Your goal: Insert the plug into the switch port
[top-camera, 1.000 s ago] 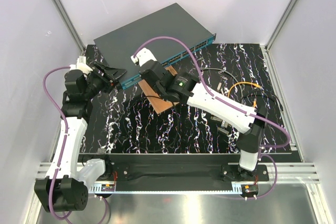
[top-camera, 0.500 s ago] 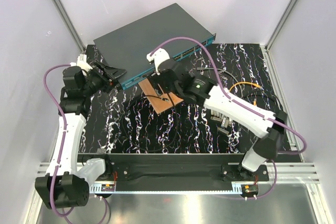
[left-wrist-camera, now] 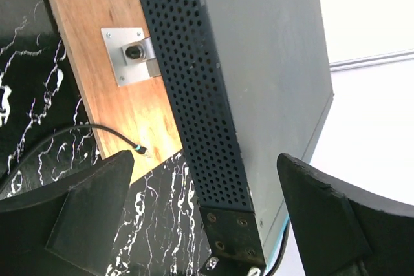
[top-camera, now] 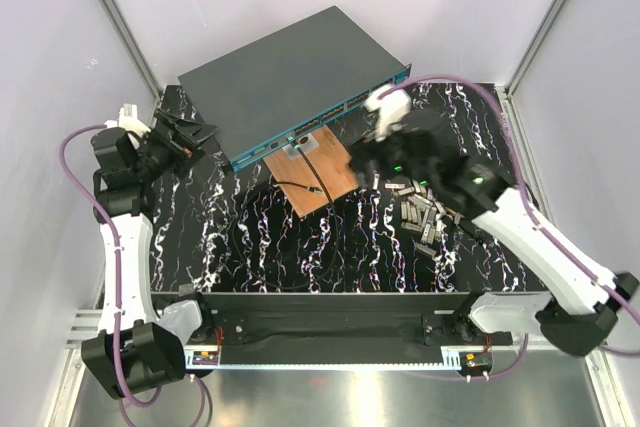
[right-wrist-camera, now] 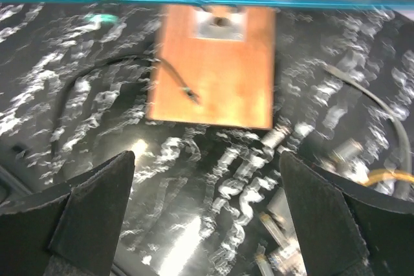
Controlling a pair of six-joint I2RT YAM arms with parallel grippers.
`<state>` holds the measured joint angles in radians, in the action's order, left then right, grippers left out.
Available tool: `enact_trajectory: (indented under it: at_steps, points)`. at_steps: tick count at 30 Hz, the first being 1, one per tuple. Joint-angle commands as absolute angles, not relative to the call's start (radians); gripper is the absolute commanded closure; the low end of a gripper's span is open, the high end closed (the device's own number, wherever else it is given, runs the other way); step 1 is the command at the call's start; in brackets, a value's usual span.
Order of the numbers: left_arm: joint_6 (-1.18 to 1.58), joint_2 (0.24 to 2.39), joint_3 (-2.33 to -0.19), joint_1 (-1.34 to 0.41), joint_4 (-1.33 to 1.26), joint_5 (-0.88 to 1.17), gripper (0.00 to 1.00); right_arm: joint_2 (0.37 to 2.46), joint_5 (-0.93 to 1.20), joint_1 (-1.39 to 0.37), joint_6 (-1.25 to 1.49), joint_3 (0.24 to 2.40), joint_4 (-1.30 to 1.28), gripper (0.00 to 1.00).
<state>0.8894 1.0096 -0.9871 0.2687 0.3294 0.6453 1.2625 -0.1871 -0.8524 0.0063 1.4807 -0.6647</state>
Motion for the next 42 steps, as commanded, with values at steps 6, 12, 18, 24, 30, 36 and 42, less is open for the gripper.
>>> enact_trajectory:
  at_steps: [6,12,18,24,30,36,42]
  points:
    - [0.61,0.937,-1.17,0.316,0.259,0.701,0.01,1.143,0.164,-0.295,-0.1,1.439,-0.86,0.0]
    - [0.428,0.902,-1.296,0.316,0.258,0.623,0.05,1.328,0.215,0.141,-0.118,1.466,-0.91,0.04]
    - [0.354,0.865,-1.258,0.313,0.177,0.716,0.06,1.644,0.273,0.242,-0.118,1.653,-0.868,0.24]
    - [0.388,0.868,-1.177,0.31,0.056,0.918,0.05,1.943,0.381,0.172,-0.26,1.833,-0.778,0.24]
    - [0.423,0.899,-1.157,0.302,0.035,0.951,0.05,2.186,0.368,0.045,-0.495,2.051,-0.805,0.24]
    - [0.442,0.916,-1.144,0.299,0.04,0.956,0.05,2.422,0.408,0.034,-0.595,2.271,-0.854,0.25]
    - [0.452,0.939,-1.157,0.299,0.054,0.936,0.05,2.479,0.368,0.029,-0.692,2.24,-0.853,0.25]
